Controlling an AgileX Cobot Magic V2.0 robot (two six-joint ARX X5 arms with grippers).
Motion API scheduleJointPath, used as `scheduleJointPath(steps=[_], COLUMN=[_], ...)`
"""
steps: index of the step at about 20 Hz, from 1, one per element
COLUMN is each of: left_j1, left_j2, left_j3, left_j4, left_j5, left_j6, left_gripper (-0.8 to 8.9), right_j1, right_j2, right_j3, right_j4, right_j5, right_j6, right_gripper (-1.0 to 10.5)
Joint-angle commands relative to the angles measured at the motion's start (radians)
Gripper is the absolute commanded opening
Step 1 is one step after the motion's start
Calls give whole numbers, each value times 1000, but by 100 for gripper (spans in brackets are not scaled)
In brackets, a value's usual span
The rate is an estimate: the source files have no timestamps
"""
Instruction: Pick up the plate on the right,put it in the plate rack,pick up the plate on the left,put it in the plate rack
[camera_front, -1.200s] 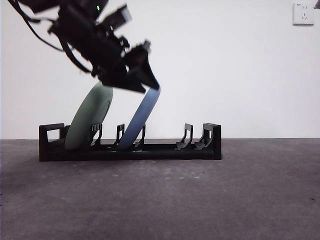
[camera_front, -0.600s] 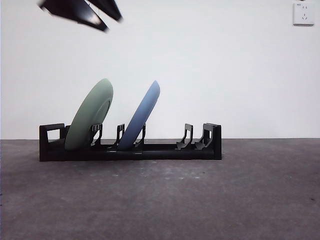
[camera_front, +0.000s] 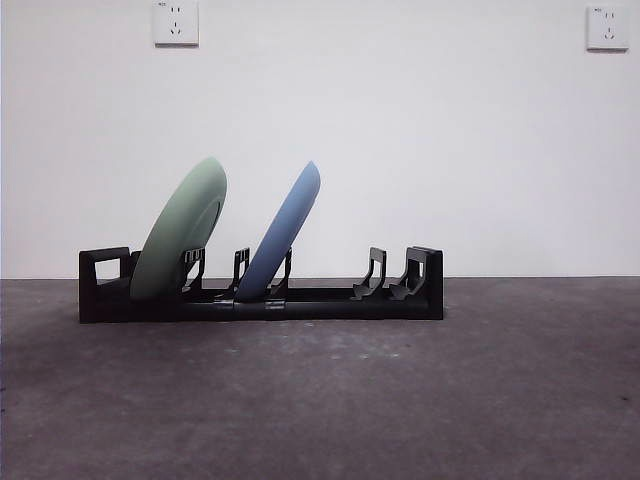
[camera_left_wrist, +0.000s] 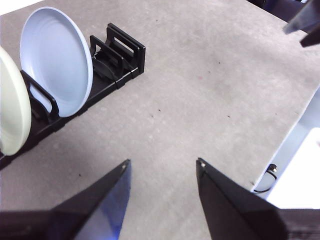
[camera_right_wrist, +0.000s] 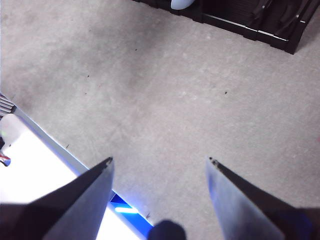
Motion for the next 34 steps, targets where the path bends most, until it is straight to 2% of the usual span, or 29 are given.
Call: scheduleJointPath(steps=[1, 4, 7, 8, 9, 10, 16, 18, 21, 30, 34], left_j1=[-3, -3, -3, -3, -3, -3, -3, -3, -3, -2, -2], left_j2=[-7, -2, 5, 6, 6, 6, 7, 10, 14, 55, 74], left_j3=[-4, -4, -4, -4, -4, -4, -4, -4, -4, -4, -4], left_j4=[-14, -18, -16, -16, -15, -14, -14, -15, -14, -32, 12], left_j5=[3, 3, 3, 3, 3, 3, 3, 3, -3, -3, -4], left_j6=[-6, -6, -5, -1, 3, 6, 10, 9, 9, 7, 4], left_gripper=[220, 220, 214, 172, 52, -12, -5, -4, -4, -4, -4], right_j1=[1, 1, 1, 1, 1, 1, 1, 1, 1, 1, 1], right_j2=[-1, -1, -1, -1, -1, -1, -1, -1, -1, -1, -1], right_j3=[-11, -11, -11, -11, -11, -11, -11, -10, -10, -10, -10], right_j4=[2, 1, -3, -8, -16, -24, -29, -30, -15, 72, 108], right_j5=[-24, -31, -31, -31, -31, -31, -32, -29, -24, 184, 271], right_j6=[-11, -11, -11, -12, -21, -39, -52, -15, -15, -19, -19], right_gripper=[312, 309, 134, 78, 24, -15, -12, 5, 4, 4, 4])
